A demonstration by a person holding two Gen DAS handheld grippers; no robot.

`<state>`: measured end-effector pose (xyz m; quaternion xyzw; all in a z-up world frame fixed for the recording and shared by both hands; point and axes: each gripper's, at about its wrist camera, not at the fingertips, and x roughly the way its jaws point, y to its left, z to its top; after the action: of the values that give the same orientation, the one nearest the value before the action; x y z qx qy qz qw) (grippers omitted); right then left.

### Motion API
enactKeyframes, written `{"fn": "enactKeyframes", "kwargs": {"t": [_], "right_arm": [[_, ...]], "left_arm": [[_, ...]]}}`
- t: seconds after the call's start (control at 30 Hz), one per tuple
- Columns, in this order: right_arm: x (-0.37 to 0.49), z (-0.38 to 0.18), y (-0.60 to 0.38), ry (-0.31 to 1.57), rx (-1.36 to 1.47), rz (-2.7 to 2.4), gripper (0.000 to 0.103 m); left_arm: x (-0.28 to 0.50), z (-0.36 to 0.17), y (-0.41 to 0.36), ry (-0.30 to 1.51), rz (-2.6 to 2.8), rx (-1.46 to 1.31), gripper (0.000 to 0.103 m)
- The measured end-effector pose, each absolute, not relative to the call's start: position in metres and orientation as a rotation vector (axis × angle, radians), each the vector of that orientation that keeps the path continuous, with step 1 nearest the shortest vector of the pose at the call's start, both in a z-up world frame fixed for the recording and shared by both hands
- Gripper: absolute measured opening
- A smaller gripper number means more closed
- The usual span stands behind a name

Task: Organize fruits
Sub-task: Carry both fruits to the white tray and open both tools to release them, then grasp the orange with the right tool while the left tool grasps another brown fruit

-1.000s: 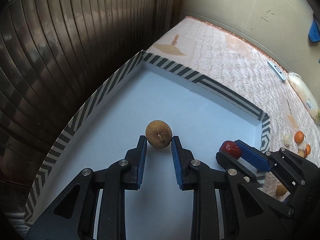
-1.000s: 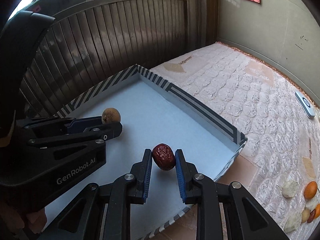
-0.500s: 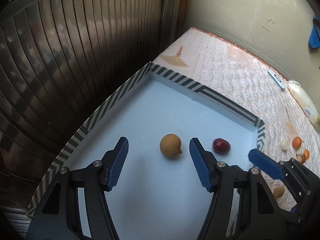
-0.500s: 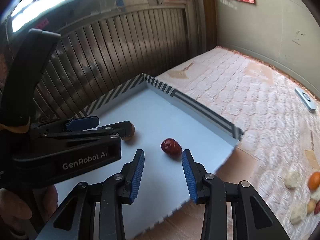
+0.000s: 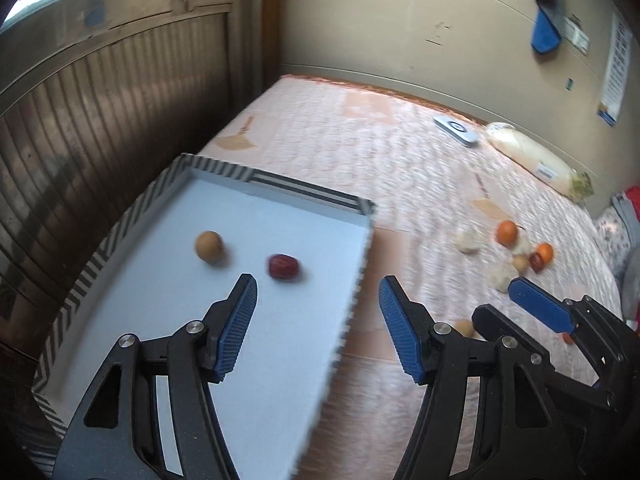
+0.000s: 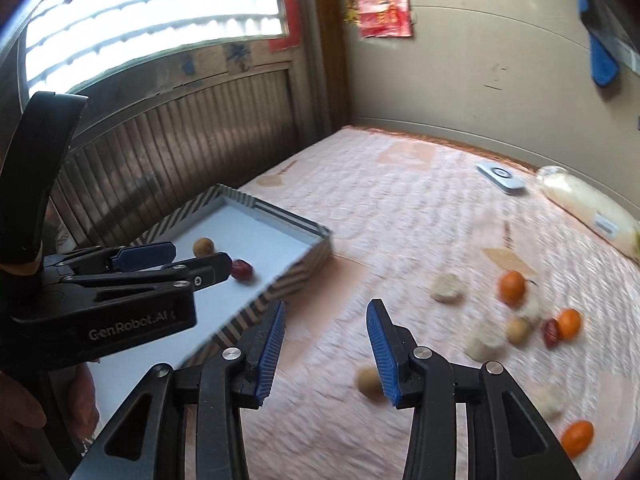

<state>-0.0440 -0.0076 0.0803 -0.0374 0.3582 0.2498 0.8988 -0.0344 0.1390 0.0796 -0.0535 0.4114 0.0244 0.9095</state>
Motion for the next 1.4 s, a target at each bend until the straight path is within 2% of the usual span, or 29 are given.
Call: {"fn": "enactKeyframes", "kwargs": {"t": [0.5, 0.73, 1.17, 1.2, 1.23, 1.27, 1.4], "right_arm": [[-0.087, 0.062, -0.148, 0.793, -0.041, 0.260, 0.043], [-0.094, 0.040, -0.184, 0.826, -0.020, 0.201, 0.044], [-0.053, 0.019, -0.208, 0.890, 0.038, 0.150, 0.047], [-0.052, 0.018, -0.208, 0.893, 0.044, 0.152, 0.047], [-0.051, 0.019, -0.209, 0.889, 0.046, 0.148, 0.038], [-0.051, 0.019, -0.208, 0.887, 0.044, 0.146, 0.035], [-0.052, 0.021, -0.206, 0.887, 0.023, 0.140, 0.032]], "left_arm": [[-0.045, 0.064, 0.065, 0.910, -0.078, -0.041, 0.064], [-0.042, 0.047, 0.045, 0.950, -0.113, -0.010, 0.064], [-0.032, 0.031, 0.036, 0.979, -0.148, 0.005, 0.064], [-0.031, 0.030, 0.035, 0.982, -0.148, 0.010, 0.064], [-0.030, 0.028, 0.034, 0.984, -0.149, 0.014, 0.064], [-0.030, 0.027, 0.032, 0.985, -0.150, 0.017, 0.064], [-0.025, 0.021, 0.027, 0.993, -0.152, 0.029, 0.064]]}}
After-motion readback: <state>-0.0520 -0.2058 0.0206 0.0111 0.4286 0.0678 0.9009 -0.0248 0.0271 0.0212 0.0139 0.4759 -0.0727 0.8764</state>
